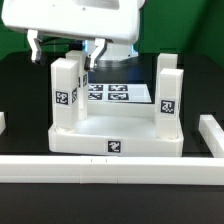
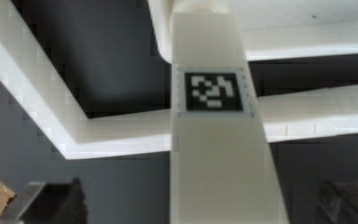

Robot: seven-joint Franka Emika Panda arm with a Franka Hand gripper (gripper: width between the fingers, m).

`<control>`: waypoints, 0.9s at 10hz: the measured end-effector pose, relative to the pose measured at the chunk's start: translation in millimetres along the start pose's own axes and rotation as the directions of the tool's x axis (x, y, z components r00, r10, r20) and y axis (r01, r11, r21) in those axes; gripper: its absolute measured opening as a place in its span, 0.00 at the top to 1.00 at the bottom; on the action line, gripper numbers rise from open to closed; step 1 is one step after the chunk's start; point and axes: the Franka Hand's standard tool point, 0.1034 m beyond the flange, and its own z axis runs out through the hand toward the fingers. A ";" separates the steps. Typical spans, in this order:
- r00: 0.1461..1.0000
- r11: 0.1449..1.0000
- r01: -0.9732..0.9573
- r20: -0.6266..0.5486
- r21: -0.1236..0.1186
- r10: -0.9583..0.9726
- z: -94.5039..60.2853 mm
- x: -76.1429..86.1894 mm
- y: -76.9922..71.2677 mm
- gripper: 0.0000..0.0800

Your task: Assemble desk

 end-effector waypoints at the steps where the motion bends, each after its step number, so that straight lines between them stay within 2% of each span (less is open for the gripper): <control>1: 1.000 1.000 -0.003 -0.005 0.001 0.003 -2.3 4.8 0.9 0.19; 5: 0.998 1.000 -0.002 0.064 0.011 0.002 3.7 -4.3 -2.2 0.19; 6: 0.986 1.000 -0.011 0.166 0.024 0.007 7.5 -9.6 -2.3 0.19; 7: 0.973 0.999 -0.018 0.231 0.030 0.011 8.9 -5.9 -1.3 0.19; 8: 0.962 0.999 -0.021 0.274 0.028 0.012 12.4 -5.6 1.1 0.19; 9: 0.931 0.999 -0.027 0.364 0.029 0.015 15.7 -12.1 4.4 0.19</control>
Offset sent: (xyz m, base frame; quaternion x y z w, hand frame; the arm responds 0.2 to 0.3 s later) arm 0.0000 0.0000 0.0000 0.0000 0.0000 0.0000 1.0000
